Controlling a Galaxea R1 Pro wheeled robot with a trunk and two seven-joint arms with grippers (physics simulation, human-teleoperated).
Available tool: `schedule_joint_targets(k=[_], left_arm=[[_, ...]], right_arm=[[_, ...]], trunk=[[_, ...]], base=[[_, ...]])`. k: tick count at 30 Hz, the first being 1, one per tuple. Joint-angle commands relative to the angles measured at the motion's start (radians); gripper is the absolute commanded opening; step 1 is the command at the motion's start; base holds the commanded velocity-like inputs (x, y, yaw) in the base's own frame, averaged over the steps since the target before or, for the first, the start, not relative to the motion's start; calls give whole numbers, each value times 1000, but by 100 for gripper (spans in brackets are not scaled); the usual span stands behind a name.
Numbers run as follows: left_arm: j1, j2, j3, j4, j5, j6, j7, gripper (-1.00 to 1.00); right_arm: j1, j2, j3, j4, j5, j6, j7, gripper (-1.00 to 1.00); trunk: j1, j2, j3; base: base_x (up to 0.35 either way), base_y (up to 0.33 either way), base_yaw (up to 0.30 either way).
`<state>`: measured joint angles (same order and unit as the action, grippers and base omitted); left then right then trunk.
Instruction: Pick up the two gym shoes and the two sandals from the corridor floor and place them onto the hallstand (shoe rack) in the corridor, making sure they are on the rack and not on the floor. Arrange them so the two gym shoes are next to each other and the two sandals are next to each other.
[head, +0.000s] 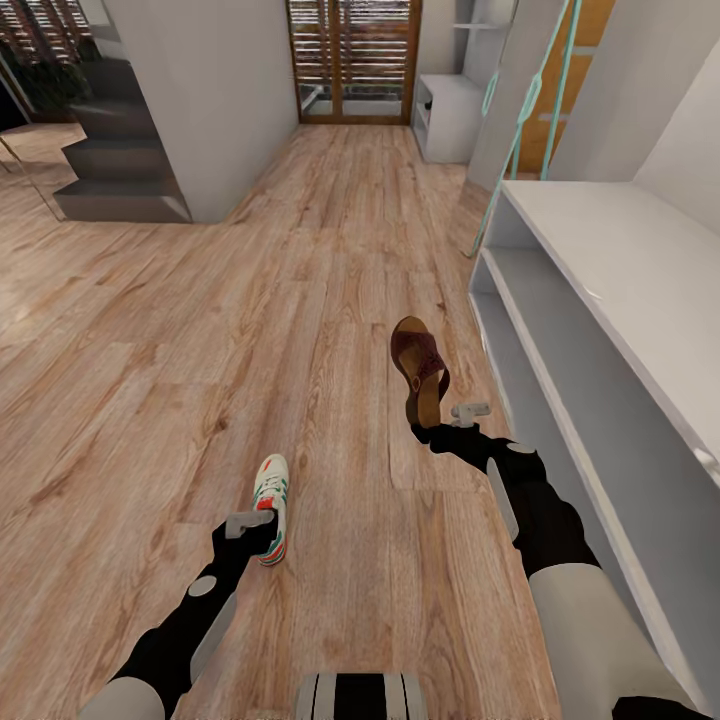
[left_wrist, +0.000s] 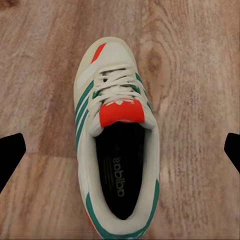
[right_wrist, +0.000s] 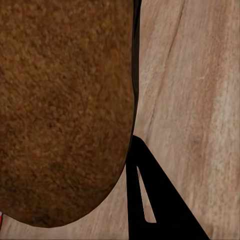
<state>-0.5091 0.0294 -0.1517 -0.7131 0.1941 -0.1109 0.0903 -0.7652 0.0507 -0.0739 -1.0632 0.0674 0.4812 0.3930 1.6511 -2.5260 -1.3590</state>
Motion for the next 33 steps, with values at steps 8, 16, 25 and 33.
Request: schedule_joint_targets(k=[8,16,25,33], left_arm=[[-1,3,-7,1,10,-4,9,100],[-1,3,-8,1,10,-4,9,100],[-1,3,-8,1,10,-4,9,100],[-1,3,-8,1,10,-4,9,100]], right_arm=[[-1,1,-4,-1,5,6,9,-100],[-1,1,-4,-1,5,5,9,-100],[-1,1,-4,-1,5,6,9,-100],[-2,1,-3,-1,5,5,9,-100]], trunk=[[0,0,-4],[3,-2,-43],[7,-4,-89],[11,-6,-133]], base=[[0,0,0],[0,0,0],[0,0,0],[0,0,0]])
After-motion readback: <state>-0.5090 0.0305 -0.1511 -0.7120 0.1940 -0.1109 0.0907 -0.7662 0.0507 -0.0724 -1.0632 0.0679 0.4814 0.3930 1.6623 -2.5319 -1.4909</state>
